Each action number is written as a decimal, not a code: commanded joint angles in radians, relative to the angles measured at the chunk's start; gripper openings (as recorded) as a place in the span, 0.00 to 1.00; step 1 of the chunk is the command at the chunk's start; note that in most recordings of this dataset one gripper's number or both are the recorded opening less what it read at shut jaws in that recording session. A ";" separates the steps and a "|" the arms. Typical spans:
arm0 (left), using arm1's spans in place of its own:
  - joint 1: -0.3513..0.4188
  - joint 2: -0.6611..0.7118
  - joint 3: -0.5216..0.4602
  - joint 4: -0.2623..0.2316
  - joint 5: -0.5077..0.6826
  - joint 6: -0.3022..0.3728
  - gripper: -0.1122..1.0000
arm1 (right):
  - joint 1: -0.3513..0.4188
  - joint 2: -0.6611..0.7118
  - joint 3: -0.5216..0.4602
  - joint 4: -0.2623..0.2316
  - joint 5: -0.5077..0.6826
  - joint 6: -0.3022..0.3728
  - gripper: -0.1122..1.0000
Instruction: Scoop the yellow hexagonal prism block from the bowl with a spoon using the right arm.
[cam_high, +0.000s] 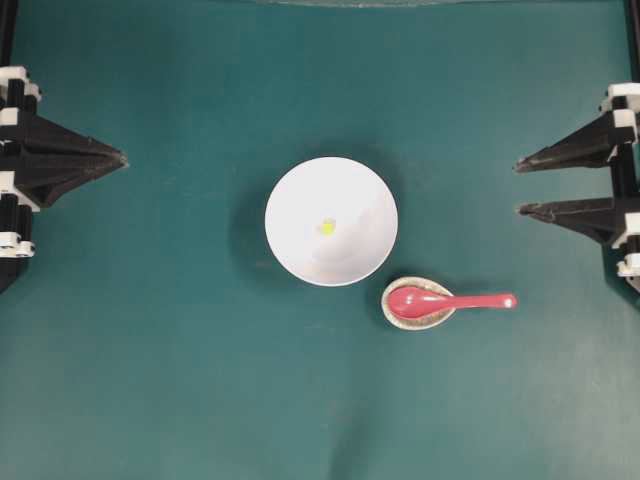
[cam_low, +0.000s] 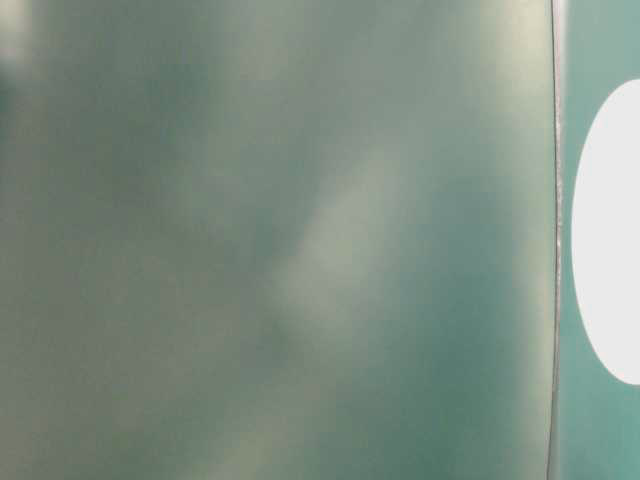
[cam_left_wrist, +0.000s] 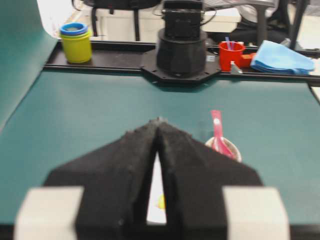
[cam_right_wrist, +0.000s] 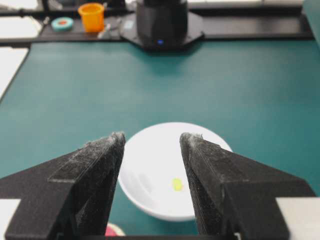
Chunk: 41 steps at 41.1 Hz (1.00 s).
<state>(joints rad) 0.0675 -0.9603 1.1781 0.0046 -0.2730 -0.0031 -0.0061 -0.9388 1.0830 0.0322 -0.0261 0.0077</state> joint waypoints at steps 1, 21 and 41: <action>0.006 0.009 -0.026 0.005 -0.003 0.002 0.14 | -0.002 0.021 -0.011 0.003 -0.009 0.002 0.60; 0.005 0.000 -0.028 0.005 0.011 -0.002 0.14 | 0.095 0.229 0.110 0.074 -0.333 0.003 0.59; 0.005 0.000 -0.029 0.005 0.011 -0.002 0.14 | 0.258 0.575 0.175 0.218 -0.664 0.002 0.59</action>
<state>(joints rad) 0.0706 -0.9649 1.1781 0.0077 -0.2562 -0.0031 0.2286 -0.4004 1.2548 0.2163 -0.6274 0.0107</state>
